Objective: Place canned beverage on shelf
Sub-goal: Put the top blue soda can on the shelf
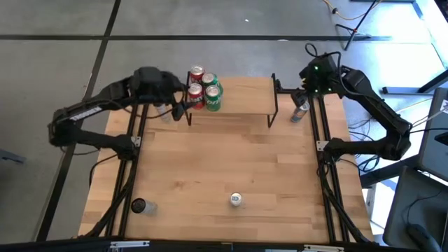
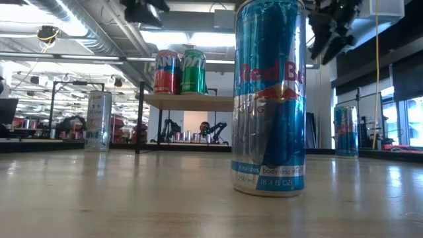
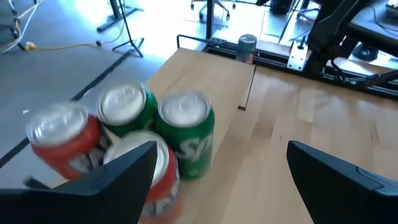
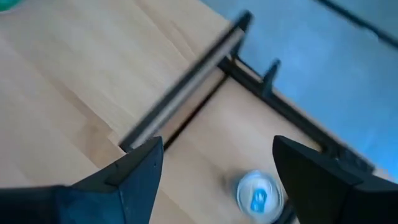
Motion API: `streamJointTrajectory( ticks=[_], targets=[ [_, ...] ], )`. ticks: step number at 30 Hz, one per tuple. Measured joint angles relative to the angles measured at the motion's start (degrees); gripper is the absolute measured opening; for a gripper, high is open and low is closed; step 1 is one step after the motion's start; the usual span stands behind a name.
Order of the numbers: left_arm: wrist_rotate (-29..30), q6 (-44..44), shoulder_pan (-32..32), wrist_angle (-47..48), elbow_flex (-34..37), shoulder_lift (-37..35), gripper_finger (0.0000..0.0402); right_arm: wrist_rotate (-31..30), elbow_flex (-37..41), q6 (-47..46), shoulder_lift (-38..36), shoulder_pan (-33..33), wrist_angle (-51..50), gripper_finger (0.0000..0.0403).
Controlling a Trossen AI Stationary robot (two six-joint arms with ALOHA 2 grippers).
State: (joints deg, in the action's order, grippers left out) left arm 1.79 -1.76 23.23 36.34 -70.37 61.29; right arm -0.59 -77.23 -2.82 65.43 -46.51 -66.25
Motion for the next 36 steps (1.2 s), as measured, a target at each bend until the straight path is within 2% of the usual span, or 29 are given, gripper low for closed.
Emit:
streamJointTrajectory(
  ticks=[5,14,20,29,33,36],
  targets=[
    [-0.1,-1.9,0.4,-3.2,7.5,-3.8,0.0345,-1.5,0.0,-4.0,0.1,-4.6,-5.4,0.0289],
    [-0.3,-2.4,0.5,-8.5,12.9,-3.0,0.0345,-1.6,0.0,-7.0,0.7,-8.8,-11.2,0.0289],
    [-3.0,-2.4,0.5,-12.5,13.9,-1.9,0.0345,-2.5,0.0,-7.3,5.1,-8.7,-12.1,0.0289],
    [-3.0,-4.2,0.2,-11.4,13.9,-1.8,0.0345,-4.0,0.1,-7.5,16.1,-8.7,-14.5,0.0289],
    [-3.0,-4.2,-0.2,-11.4,13.9,-1.8,0.0345,-4.9,0.3,-7.9,17.3,-8.7,-12.6,0.0289],
    [-3.0,-4.2,-0.2,-11.4,13.9,-1.8,0.0345,-4.8,3.3,-8.3,17.2,-9.1,-11.1,0.0289]
  ],
)
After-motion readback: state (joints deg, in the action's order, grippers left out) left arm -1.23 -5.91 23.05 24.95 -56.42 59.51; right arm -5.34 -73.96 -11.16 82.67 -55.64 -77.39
